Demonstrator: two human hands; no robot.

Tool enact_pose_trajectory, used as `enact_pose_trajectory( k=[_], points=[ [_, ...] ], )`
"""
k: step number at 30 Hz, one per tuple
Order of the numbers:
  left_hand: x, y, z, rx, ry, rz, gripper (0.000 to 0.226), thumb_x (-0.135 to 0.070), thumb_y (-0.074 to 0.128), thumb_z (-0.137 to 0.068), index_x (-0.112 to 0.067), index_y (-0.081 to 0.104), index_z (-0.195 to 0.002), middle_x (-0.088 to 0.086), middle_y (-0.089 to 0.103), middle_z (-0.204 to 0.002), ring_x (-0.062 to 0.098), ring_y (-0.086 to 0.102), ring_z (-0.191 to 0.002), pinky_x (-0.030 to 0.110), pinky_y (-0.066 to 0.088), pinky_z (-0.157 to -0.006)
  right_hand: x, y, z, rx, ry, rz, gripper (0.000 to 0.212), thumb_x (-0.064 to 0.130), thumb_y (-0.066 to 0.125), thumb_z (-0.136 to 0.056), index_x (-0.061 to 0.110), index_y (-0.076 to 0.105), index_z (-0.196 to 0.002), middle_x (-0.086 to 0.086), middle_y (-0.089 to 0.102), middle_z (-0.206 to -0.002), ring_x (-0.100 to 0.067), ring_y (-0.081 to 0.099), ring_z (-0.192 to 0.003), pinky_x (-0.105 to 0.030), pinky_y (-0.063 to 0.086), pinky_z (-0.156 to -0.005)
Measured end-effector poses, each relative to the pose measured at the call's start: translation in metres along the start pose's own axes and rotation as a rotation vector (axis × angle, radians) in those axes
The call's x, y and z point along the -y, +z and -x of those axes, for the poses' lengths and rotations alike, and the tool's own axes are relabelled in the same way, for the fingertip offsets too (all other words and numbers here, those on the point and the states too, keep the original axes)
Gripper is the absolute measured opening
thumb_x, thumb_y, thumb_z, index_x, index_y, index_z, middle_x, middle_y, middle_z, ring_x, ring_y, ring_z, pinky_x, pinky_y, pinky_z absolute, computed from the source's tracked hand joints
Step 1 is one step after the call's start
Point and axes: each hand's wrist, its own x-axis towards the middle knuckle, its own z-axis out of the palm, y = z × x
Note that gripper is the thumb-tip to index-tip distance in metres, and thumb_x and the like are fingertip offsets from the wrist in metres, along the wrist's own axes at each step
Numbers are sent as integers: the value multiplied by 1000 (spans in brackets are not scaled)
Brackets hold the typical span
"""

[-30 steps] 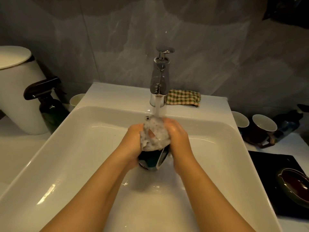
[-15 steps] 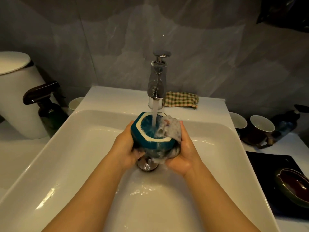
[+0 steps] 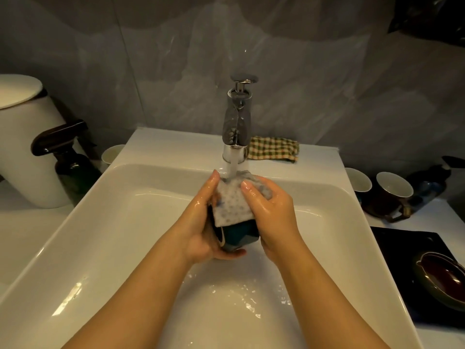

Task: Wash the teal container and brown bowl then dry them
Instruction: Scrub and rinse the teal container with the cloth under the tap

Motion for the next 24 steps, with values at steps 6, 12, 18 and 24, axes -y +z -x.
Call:
enact_pose_trajectory(
  k=[6, 12, 18, 24],
  points=[
    [2, 1, 3, 115, -29, 217, 63, -63, 59, -61, -11, 67, -95, 21, 71, -83, 36, 57, -87, 44, 44, -83, 7, -5, 3, 236, 120, -226, 16, 19, 57, -88, 25, 63, -102, -2, 69, -105, -20, 65, -100, -31, 57, -80],
    [0, -5, -1, 144, 50, 369, 60, -56, 54, -64, -17, 65, -108, 20, 65, -104, 40, 56, -93, 52, 48, -84, 11, -18, -7, -95, 64, -373, 13, 16, 55, -91, 23, 49, -99, -5, 57, -102, -21, 60, -95, -35, 56, -66],
    [1, -7, -7, 141, 12, 313, 62, -65, 43, -78, -22, 63, -118, 25, 59, -121, 48, 54, -106, 66, 40, -87, 8, -11, 0, 44, -155, -34, 13, 10, 54, -90, 22, 55, -86, 7, 56, -85, -2, 57, -78, -9, 48, -58],
    [-2, -10, -1, 189, 154, 280, 46, -49, 56, -70, -9, 70, -88, 16, 69, -78, 30, 64, -67, 41, 58, -64, 2, -6, 5, 569, -19, 304, 30, 25, 39, -75, 35, 67, -81, 11, 66, -88, -2, 61, -86, -17, 53, -74]
  ],
)
